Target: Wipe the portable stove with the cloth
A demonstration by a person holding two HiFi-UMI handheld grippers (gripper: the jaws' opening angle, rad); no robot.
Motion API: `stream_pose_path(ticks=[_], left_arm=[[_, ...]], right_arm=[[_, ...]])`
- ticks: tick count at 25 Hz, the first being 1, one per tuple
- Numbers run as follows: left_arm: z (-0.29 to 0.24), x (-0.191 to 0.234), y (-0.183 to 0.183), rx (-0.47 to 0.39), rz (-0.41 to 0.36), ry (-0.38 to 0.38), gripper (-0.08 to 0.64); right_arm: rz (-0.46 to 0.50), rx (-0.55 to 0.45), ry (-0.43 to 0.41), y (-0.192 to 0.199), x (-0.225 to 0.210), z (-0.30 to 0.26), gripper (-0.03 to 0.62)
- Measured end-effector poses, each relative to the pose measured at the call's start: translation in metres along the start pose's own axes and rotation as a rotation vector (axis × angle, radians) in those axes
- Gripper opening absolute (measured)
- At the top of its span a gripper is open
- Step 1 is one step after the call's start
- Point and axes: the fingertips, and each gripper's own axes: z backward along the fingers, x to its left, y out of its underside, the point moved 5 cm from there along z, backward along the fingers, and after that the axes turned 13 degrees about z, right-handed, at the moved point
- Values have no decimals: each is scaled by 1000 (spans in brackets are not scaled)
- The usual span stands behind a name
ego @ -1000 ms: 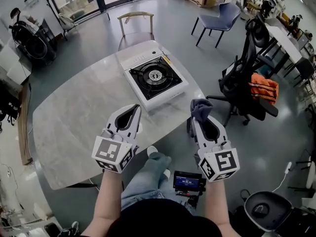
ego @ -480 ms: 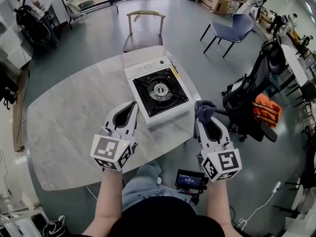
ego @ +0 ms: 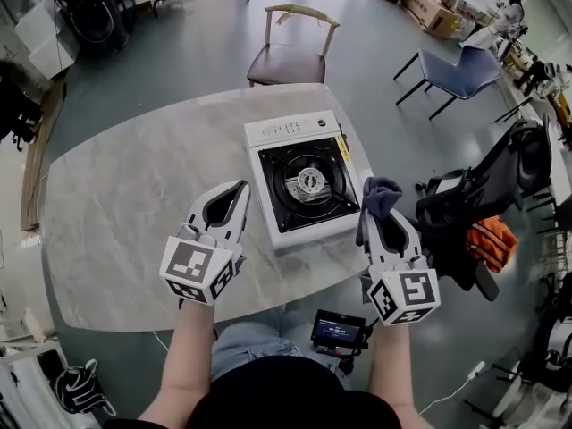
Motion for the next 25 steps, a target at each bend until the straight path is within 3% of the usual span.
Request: stream_pose_path(ticks=[8, 15, 25], left_arm=[[-1, -7, 12, 47, -17, -64, 11], [5, -1, 34, 67, 40, -176, 11], [12, 10, 59, 82, 105, -265, 11]], right_arm=[[-32, 16, -137, 15, 9, -30, 95], [-77, 72, -279, 37, 32, -51, 95], [-113, 194, -384, 74, 73, -74, 95]])
